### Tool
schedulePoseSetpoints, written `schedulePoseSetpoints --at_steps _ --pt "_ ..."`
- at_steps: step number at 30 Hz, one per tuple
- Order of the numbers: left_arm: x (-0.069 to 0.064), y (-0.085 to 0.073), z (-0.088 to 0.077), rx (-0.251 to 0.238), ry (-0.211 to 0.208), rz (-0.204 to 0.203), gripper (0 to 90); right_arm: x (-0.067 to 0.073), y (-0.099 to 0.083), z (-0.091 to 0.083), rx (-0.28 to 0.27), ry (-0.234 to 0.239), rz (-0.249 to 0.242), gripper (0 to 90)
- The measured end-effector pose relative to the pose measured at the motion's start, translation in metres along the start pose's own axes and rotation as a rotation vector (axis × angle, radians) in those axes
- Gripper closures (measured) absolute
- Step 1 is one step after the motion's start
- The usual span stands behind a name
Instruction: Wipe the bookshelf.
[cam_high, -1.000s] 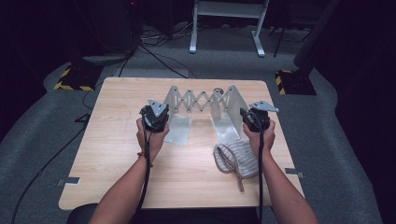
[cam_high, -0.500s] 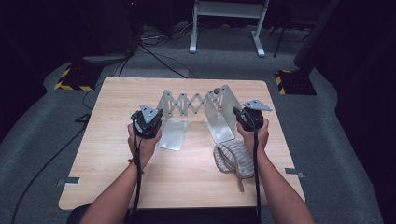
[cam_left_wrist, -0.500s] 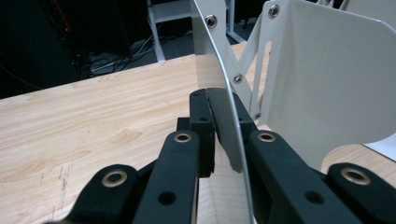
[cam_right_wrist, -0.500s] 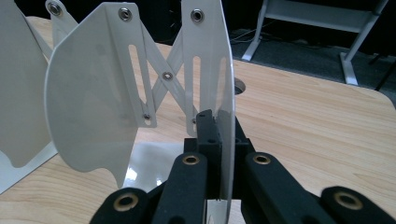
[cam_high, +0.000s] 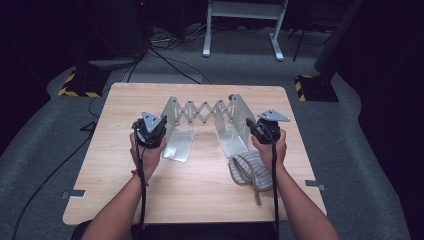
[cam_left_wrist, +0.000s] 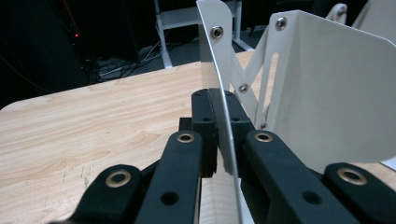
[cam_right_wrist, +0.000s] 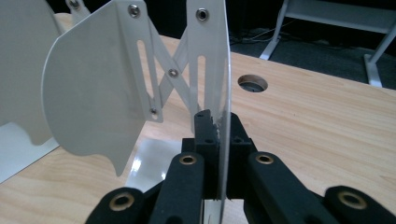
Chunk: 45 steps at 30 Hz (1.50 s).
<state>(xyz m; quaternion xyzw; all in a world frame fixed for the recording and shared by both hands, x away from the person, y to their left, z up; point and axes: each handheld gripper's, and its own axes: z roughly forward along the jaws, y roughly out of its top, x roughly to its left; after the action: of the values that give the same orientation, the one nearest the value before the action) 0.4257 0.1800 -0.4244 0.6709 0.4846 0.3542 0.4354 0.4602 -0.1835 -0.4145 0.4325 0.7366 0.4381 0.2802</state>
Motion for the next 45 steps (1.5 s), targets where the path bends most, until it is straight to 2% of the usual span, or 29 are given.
schedulePoseSetpoints --at_steps 6,10,14,18,22,31,36,39,41,45 --pt "-0.001 0.001 0.002 -0.003 0.000 -0.004 88.1 0.011 0.000 -0.011 0.025 0.029 -0.024 80.7" --pt "0.001 0.001 0.002 0.001 -0.011 0.000 88.0 0.012 -0.004 -0.018 0.032 0.051 -0.014 79.5" --pt "0.003 0.002 0.002 0.003 -0.023 0.019 87.8 0.018 -0.007 -0.026 0.042 0.081 -0.010 74.3" --pt "0.005 0.002 0.002 0.003 -0.041 0.025 87.0 0.025 -0.004 -0.037 0.022 0.096 -0.011 71.2" --pt "0.005 0.000 0.000 -0.009 -0.060 0.037 83.0 0.026 -0.004 -0.043 0.022 0.110 -0.009 71.7" --pt "0.001 0.003 -0.012 -0.022 -0.079 0.061 71.6 0.026 -0.006 -0.043 0.018 0.115 -0.030 70.7" --pt "-0.004 0.011 -0.020 -0.043 -0.089 0.054 60.2 0.025 -0.003 -0.041 0.011 0.110 -0.048 69.9" --pt "-0.004 0.015 -0.023 -0.048 -0.096 0.047 57.0 0.024 -0.001 -0.041 0.009 0.105 -0.048 70.2" --pt "-0.004 0.017 -0.023 -0.038 -0.089 0.067 56.1 0.023 0.000 -0.040 0.009 0.100 -0.050 70.4" --pt "-0.004 0.015 -0.017 -0.007 -0.084 0.070 55.9 0.024 0.000 -0.039 0.023 0.113 -0.047 68.8"
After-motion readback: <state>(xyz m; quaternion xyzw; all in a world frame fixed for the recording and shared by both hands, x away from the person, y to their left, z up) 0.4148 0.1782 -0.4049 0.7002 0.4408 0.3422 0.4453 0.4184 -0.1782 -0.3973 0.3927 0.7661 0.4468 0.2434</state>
